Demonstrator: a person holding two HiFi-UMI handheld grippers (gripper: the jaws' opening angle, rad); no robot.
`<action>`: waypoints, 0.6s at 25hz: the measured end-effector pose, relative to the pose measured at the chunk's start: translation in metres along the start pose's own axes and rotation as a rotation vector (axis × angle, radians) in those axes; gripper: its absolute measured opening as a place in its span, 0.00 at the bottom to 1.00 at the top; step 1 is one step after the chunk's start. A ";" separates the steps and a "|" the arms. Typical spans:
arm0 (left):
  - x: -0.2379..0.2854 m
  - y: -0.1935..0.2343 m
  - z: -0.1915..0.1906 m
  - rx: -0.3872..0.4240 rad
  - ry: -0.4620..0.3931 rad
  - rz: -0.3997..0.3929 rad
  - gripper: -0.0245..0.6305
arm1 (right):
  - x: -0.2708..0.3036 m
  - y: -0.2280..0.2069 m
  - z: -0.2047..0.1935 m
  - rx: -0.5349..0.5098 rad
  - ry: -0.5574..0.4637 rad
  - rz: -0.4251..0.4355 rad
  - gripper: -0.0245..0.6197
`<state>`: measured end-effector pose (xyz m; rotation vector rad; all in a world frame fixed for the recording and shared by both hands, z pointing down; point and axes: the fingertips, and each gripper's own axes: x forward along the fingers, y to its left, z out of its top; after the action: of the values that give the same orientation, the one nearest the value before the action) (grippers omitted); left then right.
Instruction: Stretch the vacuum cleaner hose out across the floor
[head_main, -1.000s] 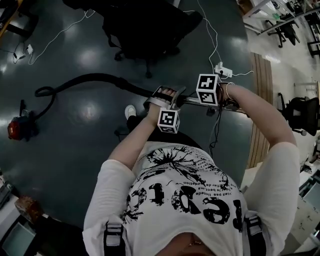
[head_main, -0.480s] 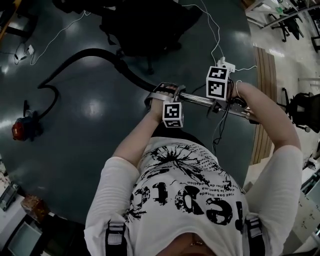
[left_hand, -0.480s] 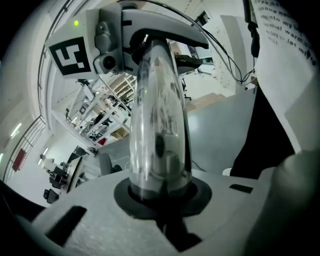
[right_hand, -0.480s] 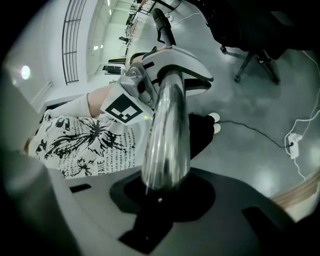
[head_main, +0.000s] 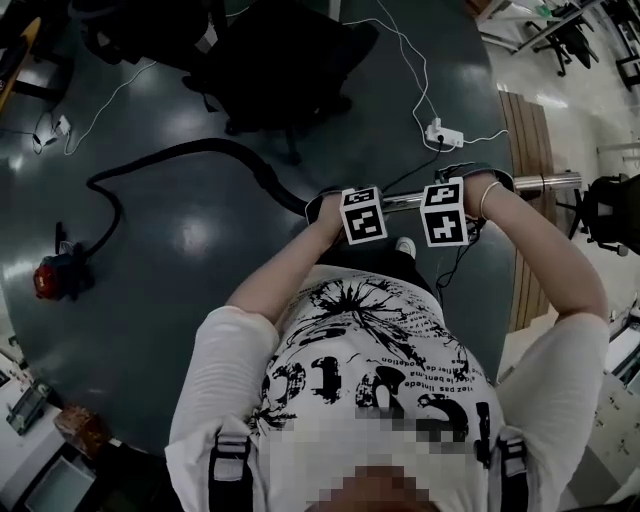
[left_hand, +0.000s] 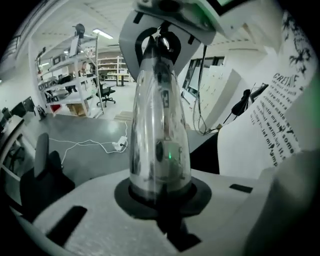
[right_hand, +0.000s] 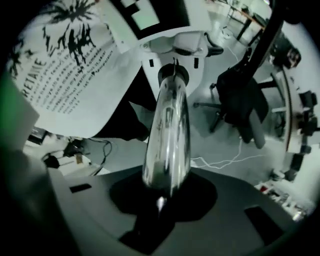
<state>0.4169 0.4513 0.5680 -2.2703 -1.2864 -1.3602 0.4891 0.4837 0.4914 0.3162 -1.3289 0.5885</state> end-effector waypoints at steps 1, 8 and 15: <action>0.001 0.000 0.010 -0.014 -0.001 -0.034 0.11 | 0.002 -0.007 -0.013 -0.042 0.027 -0.103 0.17; 0.031 -0.032 0.110 -0.170 -0.036 -0.326 0.11 | -0.013 -0.031 -0.105 -0.248 0.050 -0.852 0.17; 0.061 -0.102 0.178 -0.219 0.095 -0.695 0.11 | -0.019 0.027 -0.173 -0.353 0.033 -1.225 0.17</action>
<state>0.4618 0.6460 0.4923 -1.9083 -2.0970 -1.8653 0.6121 0.5939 0.4307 0.7269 -0.9438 -0.6558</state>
